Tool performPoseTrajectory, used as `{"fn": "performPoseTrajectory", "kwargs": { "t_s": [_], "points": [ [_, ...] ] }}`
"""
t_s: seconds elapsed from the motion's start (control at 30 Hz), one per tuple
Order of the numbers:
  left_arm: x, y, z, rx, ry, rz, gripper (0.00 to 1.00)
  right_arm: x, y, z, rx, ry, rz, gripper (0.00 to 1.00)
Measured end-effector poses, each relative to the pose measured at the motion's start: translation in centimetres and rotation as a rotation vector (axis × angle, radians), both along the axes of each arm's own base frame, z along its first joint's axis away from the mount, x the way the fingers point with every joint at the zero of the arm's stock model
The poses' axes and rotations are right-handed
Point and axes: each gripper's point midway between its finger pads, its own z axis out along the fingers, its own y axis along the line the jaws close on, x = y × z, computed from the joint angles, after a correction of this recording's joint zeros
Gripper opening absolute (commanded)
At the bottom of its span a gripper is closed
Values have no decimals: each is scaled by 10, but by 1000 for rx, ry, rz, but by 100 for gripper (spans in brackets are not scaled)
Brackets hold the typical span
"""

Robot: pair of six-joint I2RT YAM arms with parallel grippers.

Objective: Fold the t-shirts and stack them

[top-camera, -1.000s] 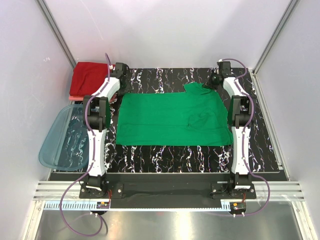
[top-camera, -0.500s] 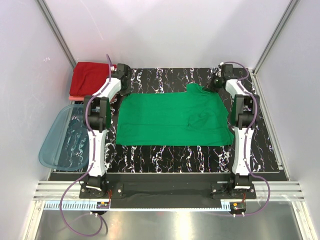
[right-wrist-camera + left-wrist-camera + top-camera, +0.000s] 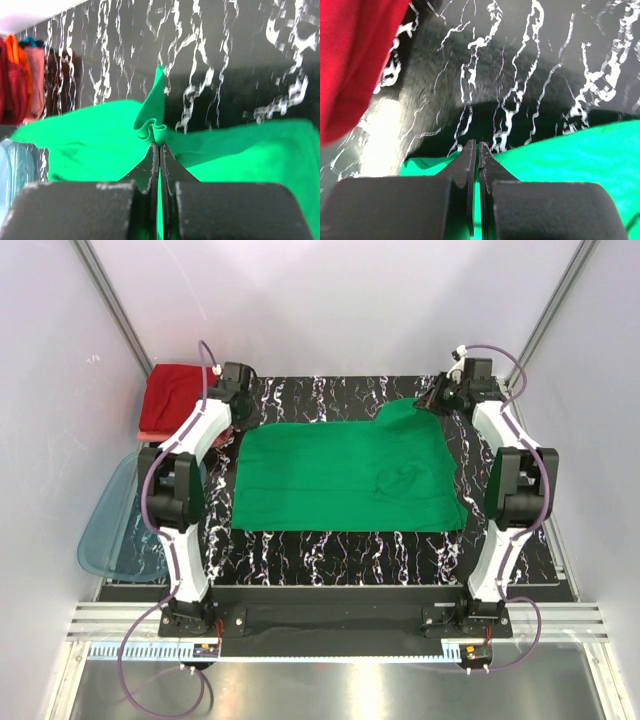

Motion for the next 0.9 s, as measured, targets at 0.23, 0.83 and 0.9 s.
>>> {"fn": "performPoseTrajectory", "kwargs": {
  "t_s": [0.23, 0.83, 0.9],
  "points": [
    [-49, 7, 7, -2, -9, -4, 0, -71, 2, -17, 0, 75, 7, 0],
    [-183, 28, -47, -3, 32, 53, 80, -228, -36, -37, -55, 90, -347, 98],
    [-183, 23, -42, -5, 11, 41, 80, -227, -35, -37, -42, 98, -352, 98]
  ]
}}
